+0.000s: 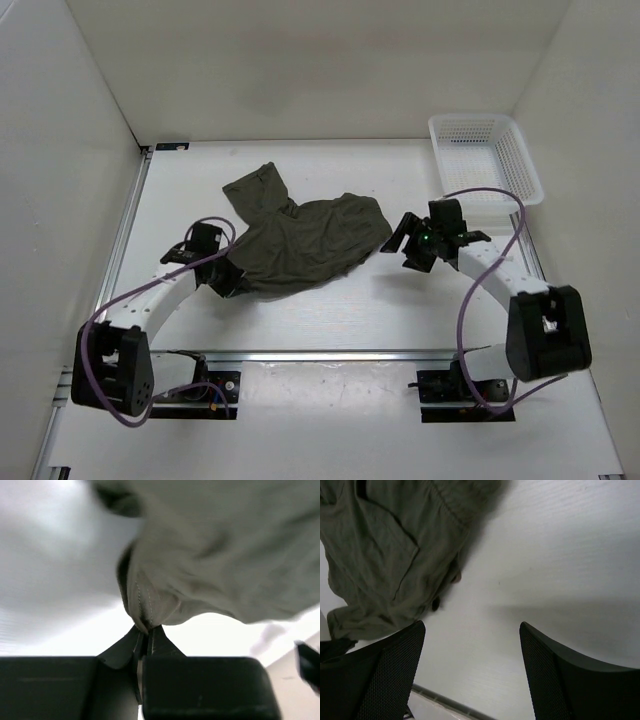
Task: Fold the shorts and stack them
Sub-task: Flatten the shorts out
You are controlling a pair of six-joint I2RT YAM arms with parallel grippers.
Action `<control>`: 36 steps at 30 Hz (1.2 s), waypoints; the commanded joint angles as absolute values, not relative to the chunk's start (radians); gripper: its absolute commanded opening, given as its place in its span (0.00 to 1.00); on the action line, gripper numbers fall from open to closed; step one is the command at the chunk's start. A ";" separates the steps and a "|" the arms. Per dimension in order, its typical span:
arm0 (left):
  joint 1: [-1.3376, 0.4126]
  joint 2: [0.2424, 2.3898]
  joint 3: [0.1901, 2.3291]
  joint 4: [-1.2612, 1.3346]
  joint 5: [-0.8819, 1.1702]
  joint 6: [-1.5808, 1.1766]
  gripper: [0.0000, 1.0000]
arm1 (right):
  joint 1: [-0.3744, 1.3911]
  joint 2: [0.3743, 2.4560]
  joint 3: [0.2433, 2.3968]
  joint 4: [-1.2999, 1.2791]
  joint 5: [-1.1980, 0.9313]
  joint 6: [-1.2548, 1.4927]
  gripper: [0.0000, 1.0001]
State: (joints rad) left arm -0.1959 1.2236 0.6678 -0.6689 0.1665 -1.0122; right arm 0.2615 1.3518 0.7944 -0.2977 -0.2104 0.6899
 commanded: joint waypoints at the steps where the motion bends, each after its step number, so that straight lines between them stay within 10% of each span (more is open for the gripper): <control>1: -0.190 1.154 0.753 -0.695 0.152 -0.990 0.10 | 0.233 1.432 0.842 -0.118 -0.314 0.736 0.80; 9: -0.190 1.154 0.948 -0.847 0.081 -0.919 0.10 | 0.233 1.699 0.998 -0.074 -0.313 0.736 0.83; 15: -0.190 1.154 1.091 -0.928 0.034 -0.887 0.10 | 0.233 1.867 1.126 -0.093 -0.324 0.724 0.53; 21: -0.170 1.163 1.173 -0.979 0.025 -0.858 0.10 | 0.233 1.809 1.184 -0.184 -0.273 0.697 0.00; 36: -0.040 1.272 1.800 -1.094 -0.044 -0.681 0.10 | 0.233 1.468 1.693 -0.606 -0.127 0.437 0.00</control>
State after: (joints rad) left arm -0.0708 1.3128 1.6958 -1.0733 0.0055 -0.7250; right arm 0.2390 1.5452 1.6146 -0.4862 -0.1860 0.5354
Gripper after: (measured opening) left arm 0.139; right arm 0.034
